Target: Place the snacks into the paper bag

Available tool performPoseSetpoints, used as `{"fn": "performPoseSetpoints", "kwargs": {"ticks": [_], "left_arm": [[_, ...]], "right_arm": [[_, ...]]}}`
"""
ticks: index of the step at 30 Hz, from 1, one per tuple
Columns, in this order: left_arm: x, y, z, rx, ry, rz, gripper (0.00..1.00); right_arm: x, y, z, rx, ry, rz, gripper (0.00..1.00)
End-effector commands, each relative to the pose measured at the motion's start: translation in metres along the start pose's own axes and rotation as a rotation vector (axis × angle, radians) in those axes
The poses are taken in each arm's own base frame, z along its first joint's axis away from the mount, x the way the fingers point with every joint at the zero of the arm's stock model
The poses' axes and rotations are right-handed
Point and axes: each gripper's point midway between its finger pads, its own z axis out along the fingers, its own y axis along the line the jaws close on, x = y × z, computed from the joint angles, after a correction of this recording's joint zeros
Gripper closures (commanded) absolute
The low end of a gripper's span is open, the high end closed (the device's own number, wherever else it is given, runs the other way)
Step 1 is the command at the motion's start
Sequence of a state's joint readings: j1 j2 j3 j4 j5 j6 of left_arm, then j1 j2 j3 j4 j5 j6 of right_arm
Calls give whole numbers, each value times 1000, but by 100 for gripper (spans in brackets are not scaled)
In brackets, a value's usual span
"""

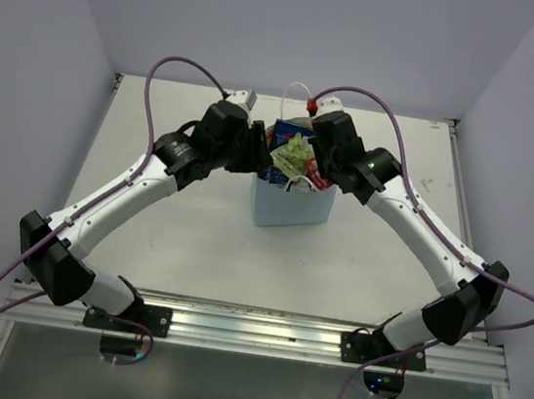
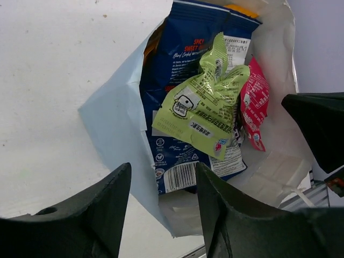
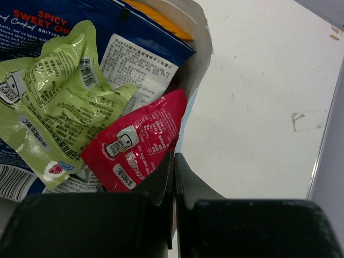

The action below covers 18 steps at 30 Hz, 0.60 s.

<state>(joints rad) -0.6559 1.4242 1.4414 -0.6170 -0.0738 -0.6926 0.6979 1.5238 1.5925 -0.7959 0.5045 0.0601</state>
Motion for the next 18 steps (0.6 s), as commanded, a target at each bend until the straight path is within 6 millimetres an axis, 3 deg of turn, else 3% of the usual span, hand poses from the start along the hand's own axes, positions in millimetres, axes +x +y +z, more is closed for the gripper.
{"fn": "performPoseSetpoints", "kwargs": {"ticks": [1,2,3,5,8,9,11,12,15,18], "left_arm": [[2,-4,-3,-12,-11,-13,46],[4,-4,-2,-11,-7,-11,50],[8,-3,0,-17,2,-10,73],[11,-3,2,-17,10,-6,100],[8,-10,0,-8,-4,12,100],[-2,-13,-4,-15,-37,15,100],[-2,-21,-12,-27,-43,44,100],[-17,-28,-21,-32,-86,48,100],[-23,-41,-35,-55,-102,77,100],[-27,-38,-47,-99,-114,84,100]], "right_arm": [[-14,-4,-14,-15,-77,58,100],[-14,-3,-14,-20,-78,63,100],[-12,-3,-14,-22,-76,62,100],[-8,0,-13,-31,-70,63,100],[-7,-1,-15,-37,-73,68,100],[-9,-1,-17,-38,-78,75,100],[-15,-2,-27,-55,-85,89,100],[-17,-2,-31,-65,-92,93,100],[-33,-2,-52,-84,-133,101,100],[-34,0,-66,-91,-135,100,100]]}}
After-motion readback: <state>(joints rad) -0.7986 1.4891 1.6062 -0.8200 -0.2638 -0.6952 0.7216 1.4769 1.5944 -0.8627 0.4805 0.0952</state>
